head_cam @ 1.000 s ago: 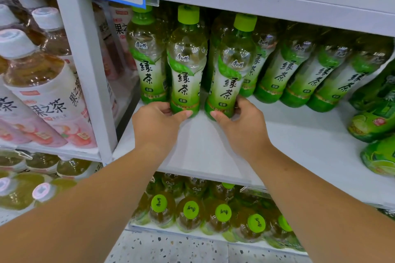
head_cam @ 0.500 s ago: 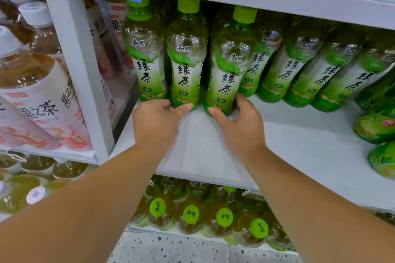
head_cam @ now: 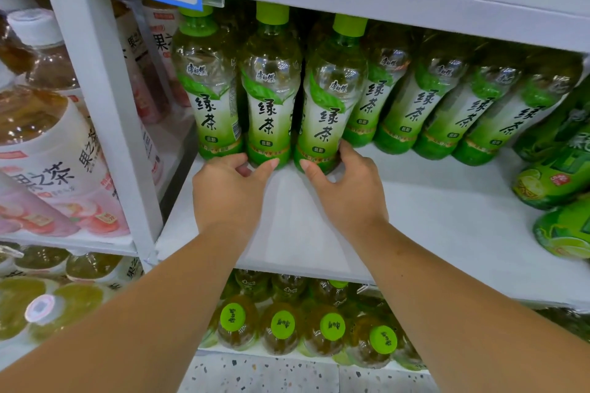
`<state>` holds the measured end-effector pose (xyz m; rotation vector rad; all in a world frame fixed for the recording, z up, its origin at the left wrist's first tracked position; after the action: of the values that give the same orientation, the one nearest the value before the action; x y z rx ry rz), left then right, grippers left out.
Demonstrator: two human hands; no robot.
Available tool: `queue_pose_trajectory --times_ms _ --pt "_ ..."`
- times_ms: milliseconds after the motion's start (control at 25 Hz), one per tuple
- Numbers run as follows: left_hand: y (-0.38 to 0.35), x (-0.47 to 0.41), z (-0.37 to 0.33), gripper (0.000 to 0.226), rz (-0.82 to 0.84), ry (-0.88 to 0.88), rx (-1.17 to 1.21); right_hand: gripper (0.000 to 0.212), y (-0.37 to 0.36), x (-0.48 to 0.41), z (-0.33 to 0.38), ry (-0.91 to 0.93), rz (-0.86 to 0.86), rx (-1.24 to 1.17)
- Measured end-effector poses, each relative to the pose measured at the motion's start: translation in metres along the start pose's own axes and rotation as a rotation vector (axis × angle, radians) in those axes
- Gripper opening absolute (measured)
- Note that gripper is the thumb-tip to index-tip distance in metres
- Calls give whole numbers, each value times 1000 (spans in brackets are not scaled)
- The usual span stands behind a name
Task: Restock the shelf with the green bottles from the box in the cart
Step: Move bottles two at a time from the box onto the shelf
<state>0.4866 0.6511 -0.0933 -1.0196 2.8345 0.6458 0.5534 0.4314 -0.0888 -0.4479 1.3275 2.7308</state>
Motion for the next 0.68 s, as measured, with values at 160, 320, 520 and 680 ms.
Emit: queue_pose_trajectory --times_ms 160,320,520,680 --pt "-3 -4 4 34 21 16 4 61 1 2 -1 -56 41 36" --pt "-11 -2 18 50 119 224 189 47 -2 3 -3 -166 151 -103" --pt "-11 24 10 41 399 451 275 34 23 43 -18 -501 102 -200" --pt "19 58 -11 33 516 474 208 30 49 94 -6 -622 207 -280"
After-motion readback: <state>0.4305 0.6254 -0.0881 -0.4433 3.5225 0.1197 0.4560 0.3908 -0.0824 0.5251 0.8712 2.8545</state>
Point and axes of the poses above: each hand's wrist, its own x-axis away from the middle knuckle, its own y-axis out of the back of the hand, z = x × y, the point moved 10 cm from there along -x, towards the middle knuckle, and after that the axes turned 11 degrees about x, right-handed, at the moved point
